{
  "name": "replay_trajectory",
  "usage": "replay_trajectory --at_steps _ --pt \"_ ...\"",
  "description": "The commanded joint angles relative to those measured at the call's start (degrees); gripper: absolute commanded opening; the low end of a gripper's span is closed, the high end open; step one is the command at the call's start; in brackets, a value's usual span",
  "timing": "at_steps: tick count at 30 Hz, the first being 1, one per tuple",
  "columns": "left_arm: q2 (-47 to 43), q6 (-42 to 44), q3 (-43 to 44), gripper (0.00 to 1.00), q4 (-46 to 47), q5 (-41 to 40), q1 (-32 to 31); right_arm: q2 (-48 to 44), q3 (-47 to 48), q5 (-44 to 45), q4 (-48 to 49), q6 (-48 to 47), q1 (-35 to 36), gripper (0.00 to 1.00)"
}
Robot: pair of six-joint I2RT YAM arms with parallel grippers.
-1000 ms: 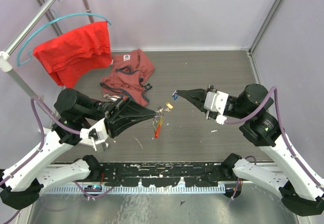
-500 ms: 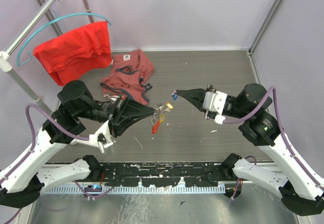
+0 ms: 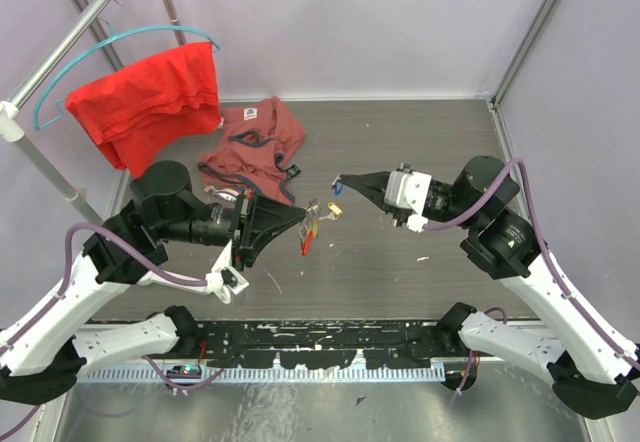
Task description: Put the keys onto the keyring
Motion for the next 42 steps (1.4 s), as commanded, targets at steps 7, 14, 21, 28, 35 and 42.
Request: replay_trajectory --at_steps 7,14,21,28,35,42 --pt "-1.7 -0.78 -0.03 0.0 4.38 -3.58 -0.55 9.26 6.53 16.62 -13.45 18.72 0.1 0.01" --pt "-2.36 -1.79 -1.03 0.0 6.38 -3.09 -0.55 13.93 -0.85 18.99 -14.61 32.96 -0.06 0.01" --pt "-3.76 -4.73 -2.86 0.0 10.56 -1.41 -0.55 18.65 -8.21 22.48 -13.81 40.91 -0.32 0.01" --pt "-5.27 -8.21 -4.65 0.0 12.31 -2.1 -0.61 23.41 -14.0 26.55 -14.03 47.4 -2.34 0.03" --pt "-7.23 -13.34 -7.82 0.0 15.42 -3.93 -0.57 27.08 -18.88 29.28 -13.94 47.51 -2.79 0.06" --pt "-7.83 -16.06 -9.47 0.0 17.27 -4.34 -0.57 23.82 -19.95 31.12 -11.25 48.36 -3.84 0.2"
